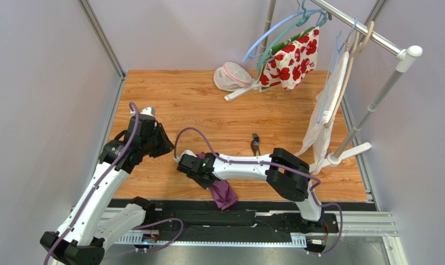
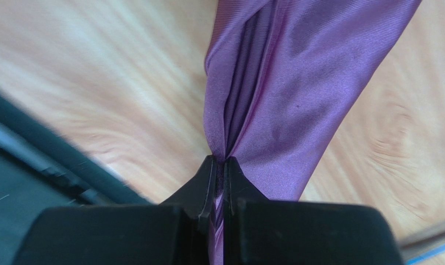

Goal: Fold the napkin into a case and place the utensils inside
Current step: Turn over the smaller rectangle-folded napkin at the center of the board, then pick up the fork from the center of the board.

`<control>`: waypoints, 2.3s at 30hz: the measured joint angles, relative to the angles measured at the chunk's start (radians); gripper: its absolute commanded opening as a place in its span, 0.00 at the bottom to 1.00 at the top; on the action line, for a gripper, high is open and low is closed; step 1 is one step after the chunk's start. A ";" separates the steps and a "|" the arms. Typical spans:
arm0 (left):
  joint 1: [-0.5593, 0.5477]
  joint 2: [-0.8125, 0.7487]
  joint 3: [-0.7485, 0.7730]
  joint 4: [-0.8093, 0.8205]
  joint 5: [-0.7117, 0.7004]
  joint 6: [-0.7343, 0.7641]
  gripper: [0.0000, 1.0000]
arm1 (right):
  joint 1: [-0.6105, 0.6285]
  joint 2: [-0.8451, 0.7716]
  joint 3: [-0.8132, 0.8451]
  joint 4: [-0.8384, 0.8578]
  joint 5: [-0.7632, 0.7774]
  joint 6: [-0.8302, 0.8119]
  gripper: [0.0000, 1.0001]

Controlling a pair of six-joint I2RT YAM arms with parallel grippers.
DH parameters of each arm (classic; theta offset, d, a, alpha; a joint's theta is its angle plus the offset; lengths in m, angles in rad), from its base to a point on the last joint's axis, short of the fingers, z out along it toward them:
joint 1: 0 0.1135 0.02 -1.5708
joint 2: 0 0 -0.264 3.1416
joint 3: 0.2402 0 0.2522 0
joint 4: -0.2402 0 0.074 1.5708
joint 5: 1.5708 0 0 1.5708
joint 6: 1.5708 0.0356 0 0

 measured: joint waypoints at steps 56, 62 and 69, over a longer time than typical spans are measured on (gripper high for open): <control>-0.146 0.478 -0.013 0.330 0.254 -0.037 0.20 | -0.781 -0.122 -0.085 0.200 -0.727 -0.006 0.52; -0.124 0.568 0.034 0.392 0.279 -0.048 0.20 | -0.678 -0.374 -0.331 0.237 -0.697 0.054 0.46; -0.127 0.575 0.036 0.437 0.313 -0.045 0.27 | -0.684 -0.491 -0.513 0.240 -0.544 0.114 0.77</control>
